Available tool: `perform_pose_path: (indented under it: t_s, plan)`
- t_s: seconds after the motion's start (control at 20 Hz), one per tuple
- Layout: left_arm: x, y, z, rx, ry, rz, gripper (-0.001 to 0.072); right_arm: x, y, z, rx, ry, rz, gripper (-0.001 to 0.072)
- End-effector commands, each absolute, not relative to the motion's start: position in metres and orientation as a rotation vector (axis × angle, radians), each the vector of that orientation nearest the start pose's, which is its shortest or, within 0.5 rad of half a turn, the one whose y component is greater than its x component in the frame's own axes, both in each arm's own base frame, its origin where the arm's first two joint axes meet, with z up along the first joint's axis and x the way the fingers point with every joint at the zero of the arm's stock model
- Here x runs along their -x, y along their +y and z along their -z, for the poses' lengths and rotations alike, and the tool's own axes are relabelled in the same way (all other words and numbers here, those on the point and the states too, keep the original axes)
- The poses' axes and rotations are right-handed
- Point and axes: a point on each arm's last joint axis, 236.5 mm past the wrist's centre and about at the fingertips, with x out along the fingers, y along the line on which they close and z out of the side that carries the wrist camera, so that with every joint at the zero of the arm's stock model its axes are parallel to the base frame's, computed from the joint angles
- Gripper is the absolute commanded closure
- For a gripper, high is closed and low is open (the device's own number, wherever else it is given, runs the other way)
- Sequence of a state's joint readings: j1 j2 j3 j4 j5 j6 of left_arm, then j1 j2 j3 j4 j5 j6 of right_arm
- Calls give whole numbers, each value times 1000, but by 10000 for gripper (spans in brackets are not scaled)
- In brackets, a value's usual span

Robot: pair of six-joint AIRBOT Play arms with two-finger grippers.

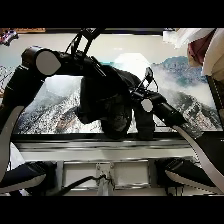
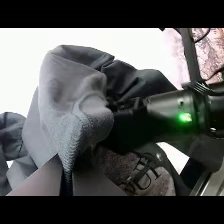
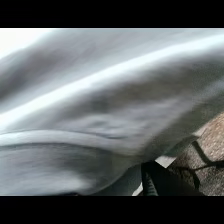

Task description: Fold the clothes and pants, and hang the long-sleeved shirts on hangers.

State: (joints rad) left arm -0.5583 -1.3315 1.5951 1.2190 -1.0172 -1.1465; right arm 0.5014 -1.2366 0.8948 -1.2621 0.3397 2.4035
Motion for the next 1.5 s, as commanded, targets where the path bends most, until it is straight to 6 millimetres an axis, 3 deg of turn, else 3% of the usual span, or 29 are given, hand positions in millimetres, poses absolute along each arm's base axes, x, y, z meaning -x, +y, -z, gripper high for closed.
perform_pose_path:
  t_s: [0.0,0.05,0.3,0.5,0.8,0.95,1.15,1.45]
  plan:
    - [-377,-319,-194,-301,643,902,693,-412,237,-21,-981,894,-81,340]
    - [-377,-319,-194,-301,643,903,693,-415,233,-21,-985,888,-71,308]
    - [-371,-326,-197,-262,646,930,693,-436,191,-18,-1043,844,25,310]
    - [-370,-327,-198,-255,646,935,693,-439,176,-13,-1045,847,61,310]
    - [-363,-335,-203,-207,648,971,692,-440,181,-17,-994,844,26,311]
    - [-365,-334,-203,-223,639,968,692,-425,207,-23,-837,908,-77,310]
    - [-369,-331,-199,-242,640,954,693,-389,236,-9,-711,1033,-143,309]
    - [-369,-331,-199,-242,643,954,692,-387,249,-17,-734,1024,-185,310]
